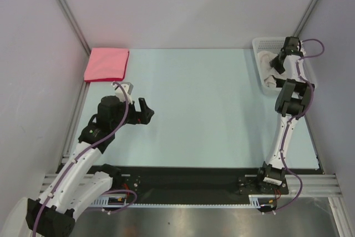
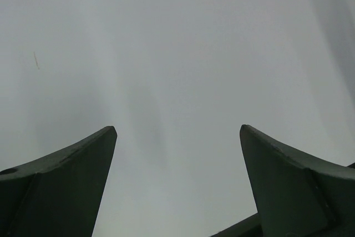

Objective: Fold and stack the t-shirts
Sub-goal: Grab the tshirt from the pile

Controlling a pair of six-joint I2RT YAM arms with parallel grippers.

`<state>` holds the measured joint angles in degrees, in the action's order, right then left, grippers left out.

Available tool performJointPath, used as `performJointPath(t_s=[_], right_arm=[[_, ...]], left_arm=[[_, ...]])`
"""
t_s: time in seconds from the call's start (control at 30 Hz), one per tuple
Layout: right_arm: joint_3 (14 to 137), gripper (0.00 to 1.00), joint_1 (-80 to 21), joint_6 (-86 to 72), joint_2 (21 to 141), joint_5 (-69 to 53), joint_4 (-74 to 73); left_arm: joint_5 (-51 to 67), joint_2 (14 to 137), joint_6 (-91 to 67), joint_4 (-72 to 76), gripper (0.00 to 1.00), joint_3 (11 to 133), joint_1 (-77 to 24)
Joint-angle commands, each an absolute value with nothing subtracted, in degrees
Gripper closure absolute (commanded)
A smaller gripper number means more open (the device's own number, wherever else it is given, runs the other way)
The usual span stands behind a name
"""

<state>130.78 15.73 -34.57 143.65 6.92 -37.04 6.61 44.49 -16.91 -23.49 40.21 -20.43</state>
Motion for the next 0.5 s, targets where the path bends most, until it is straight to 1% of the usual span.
performJointPath(t_s=[0.0, 0.03, 0.07, 0.1, 0.13, 0.2, 0.23, 0.33, 0.37, 0.43, 0.47], right_arm=[[134.64, 0.63, 15.29, -34.72, 142.29, 7.56, -34.81], [137.0, 0.85, 15.47, -34.28, 142.29, 7.3, -35.85], [138.76, 0.94, 15.64, -33.93, 142.29, 7.21, -37.16], [140.78, 1.0, 15.56, -33.49, 142.03, 8.08, -38.57], [144.63, 1.0, 15.47, -32.27, 140.64, 9.13, -40.93], [146.24, 1.0, 15.12, -30.42, 137.48, 10.36, -41.75], [145.73, 1.0, 15.03, -29.37, 133.37, 10.81, -42.01], [143.45, 1.0, 13.8, -27.25, 125.88, 12.48, -42.01], [142.48, 1.0, 13.1, -24.98, 121.16, 13.35, -42.79], [141.6, 1.0, 10.03, -21.38, 116.83, 15.11, -43.68], [140.9, 1.0, 8.63, -18.31, 112.54, 18.25, -44.46]], left_arm=[[4.93, 44.56, -14.5, -23.64, 0.0, 43.77, -19.78], [4.66, 44.65, -14.68, -23.9, 0.0, 43.94, -19.78], [4.48, 44.82, -14.94, -24.08, 0.0, 44.47, -19.86], [4.31, 44.74, -15.2, -24.34, 0.0, 44.73, -19.78], [4.22, 44.82, -15.55, -24.35, 0.0, 45.0, -19.78], [4.39, 44.82, -17.48, -24.0, 0.0, 45.09, -19.86], [4.74, 44.91, -18.19, -23.47, 0.0, 45.0, -19.86], [6.49, 44.83, -21.35, -22.5, 0.0, 44.56, -19.86], [6.94, 44.56, -22.92, -21.8, 0.0, 44.47, -19.86], [7.91, 44.47, -24.34, -21.27, 0.0, 44.3, -19.86], [8.26, 44.3, -26.09, -21.36, 0.0, 44.3, -19.86]])
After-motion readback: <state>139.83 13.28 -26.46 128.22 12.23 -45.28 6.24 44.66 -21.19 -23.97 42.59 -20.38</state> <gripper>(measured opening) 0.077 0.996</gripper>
